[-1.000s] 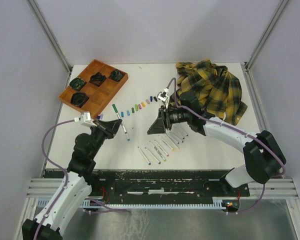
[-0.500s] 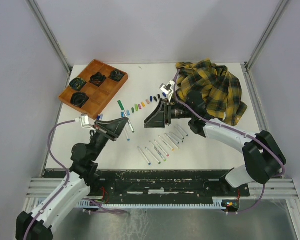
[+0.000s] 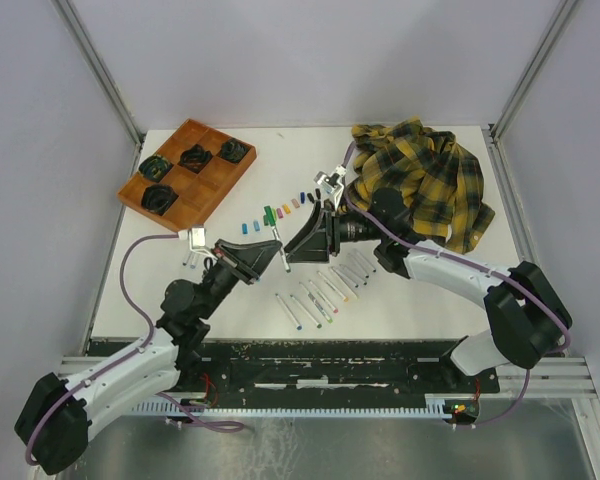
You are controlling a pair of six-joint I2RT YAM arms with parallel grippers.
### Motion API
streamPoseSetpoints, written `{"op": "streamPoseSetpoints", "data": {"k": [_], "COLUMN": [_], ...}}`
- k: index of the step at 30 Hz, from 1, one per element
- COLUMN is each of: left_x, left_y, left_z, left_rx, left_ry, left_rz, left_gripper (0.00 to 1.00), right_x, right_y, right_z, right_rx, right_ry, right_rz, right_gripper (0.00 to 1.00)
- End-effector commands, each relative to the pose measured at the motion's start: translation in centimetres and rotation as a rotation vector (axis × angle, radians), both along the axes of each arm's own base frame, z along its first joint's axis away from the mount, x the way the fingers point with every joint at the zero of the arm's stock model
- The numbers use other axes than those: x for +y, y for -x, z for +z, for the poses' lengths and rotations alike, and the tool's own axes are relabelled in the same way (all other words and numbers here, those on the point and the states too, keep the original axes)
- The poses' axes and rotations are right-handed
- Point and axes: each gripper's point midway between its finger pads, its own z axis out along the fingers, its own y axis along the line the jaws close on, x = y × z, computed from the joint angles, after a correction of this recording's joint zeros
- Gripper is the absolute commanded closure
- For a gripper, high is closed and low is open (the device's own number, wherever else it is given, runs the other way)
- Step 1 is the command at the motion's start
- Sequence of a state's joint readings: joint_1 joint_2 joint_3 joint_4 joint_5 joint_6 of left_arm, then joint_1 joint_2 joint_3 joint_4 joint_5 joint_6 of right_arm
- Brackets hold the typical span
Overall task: Open the pen caps
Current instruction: Pick up the pen from the center of the board.
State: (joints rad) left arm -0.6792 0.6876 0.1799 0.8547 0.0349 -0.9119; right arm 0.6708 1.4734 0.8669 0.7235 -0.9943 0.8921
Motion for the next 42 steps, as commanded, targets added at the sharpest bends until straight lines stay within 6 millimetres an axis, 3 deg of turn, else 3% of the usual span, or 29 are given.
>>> {"op": "streamPoseSetpoints", "data": {"k": [1, 8, 15, 18, 23, 25, 29, 32, 36, 42], "left_x": [0.4, -0.2, -0.8, -1.0, -1.0, -1.1, -0.9, -0.7, -0.6, 1.3], "left_y": [0.3, 0.4, 0.4, 0.4, 0.5, 0.5, 0.8, 0.5, -0.6, -2.9], "left_z": [4.5, 4.7, 4.4, 4.4, 4.2, 3.9, 3.8, 4.1, 3.9, 3.3], "left_rx": [-0.140, -0.139, -0.130, -0.130, -0.126, -0.114, -0.090, -0.070, 0.012, 0.179], "left_ry": [0.065, 0.074, 0.076, 0.075, 0.070, 0.063, 0.064, 0.027, -0.069, -0.204], "left_rz": [0.033, 0.020, 0.007, 0.003, -0.002, -0.002, -0.011, 0.007, 0.048, 0.200], "left_gripper": [0.97, 0.97, 0.97, 0.97, 0.97, 0.89, 0.46, 0.33, 0.23, 0.23], "right_x": [0.2, 0.9, 1.1, 1.1, 1.0, 1.0, 1.0, 0.9, 0.8, 0.2], "right_y": [1.0, 1.2, 1.3, 1.4, 1.3, 1.4, 1.5, 1.6, 1.5, 0.9], "right_z": [1.1, 0.2, 0.3, 0.4, 0.3, 0.2, 0.2, 0.2, -0.2, -1.6], "right_rx": [-0.069, -0.049, -0.035, -0.033, -0.034, -0.036, -0.045, -0.060, -0.089, -0.128], "right_ry": [-0.034, -0.003, -0.002, -0.003, 0.004, 0.011, 0.019, 0.034, 0.076, 0.204], "right_rz": [0.021, 0.025, 0.026, 0.030, 0.029, 0.030, 0.042, 0.051, 0.052, 0.022], "right_gripper": [0.35, 0.38, 0.54, 0.67, 1.00, 1.00, 1.00, 1.00, 1.00, 1.00]}}
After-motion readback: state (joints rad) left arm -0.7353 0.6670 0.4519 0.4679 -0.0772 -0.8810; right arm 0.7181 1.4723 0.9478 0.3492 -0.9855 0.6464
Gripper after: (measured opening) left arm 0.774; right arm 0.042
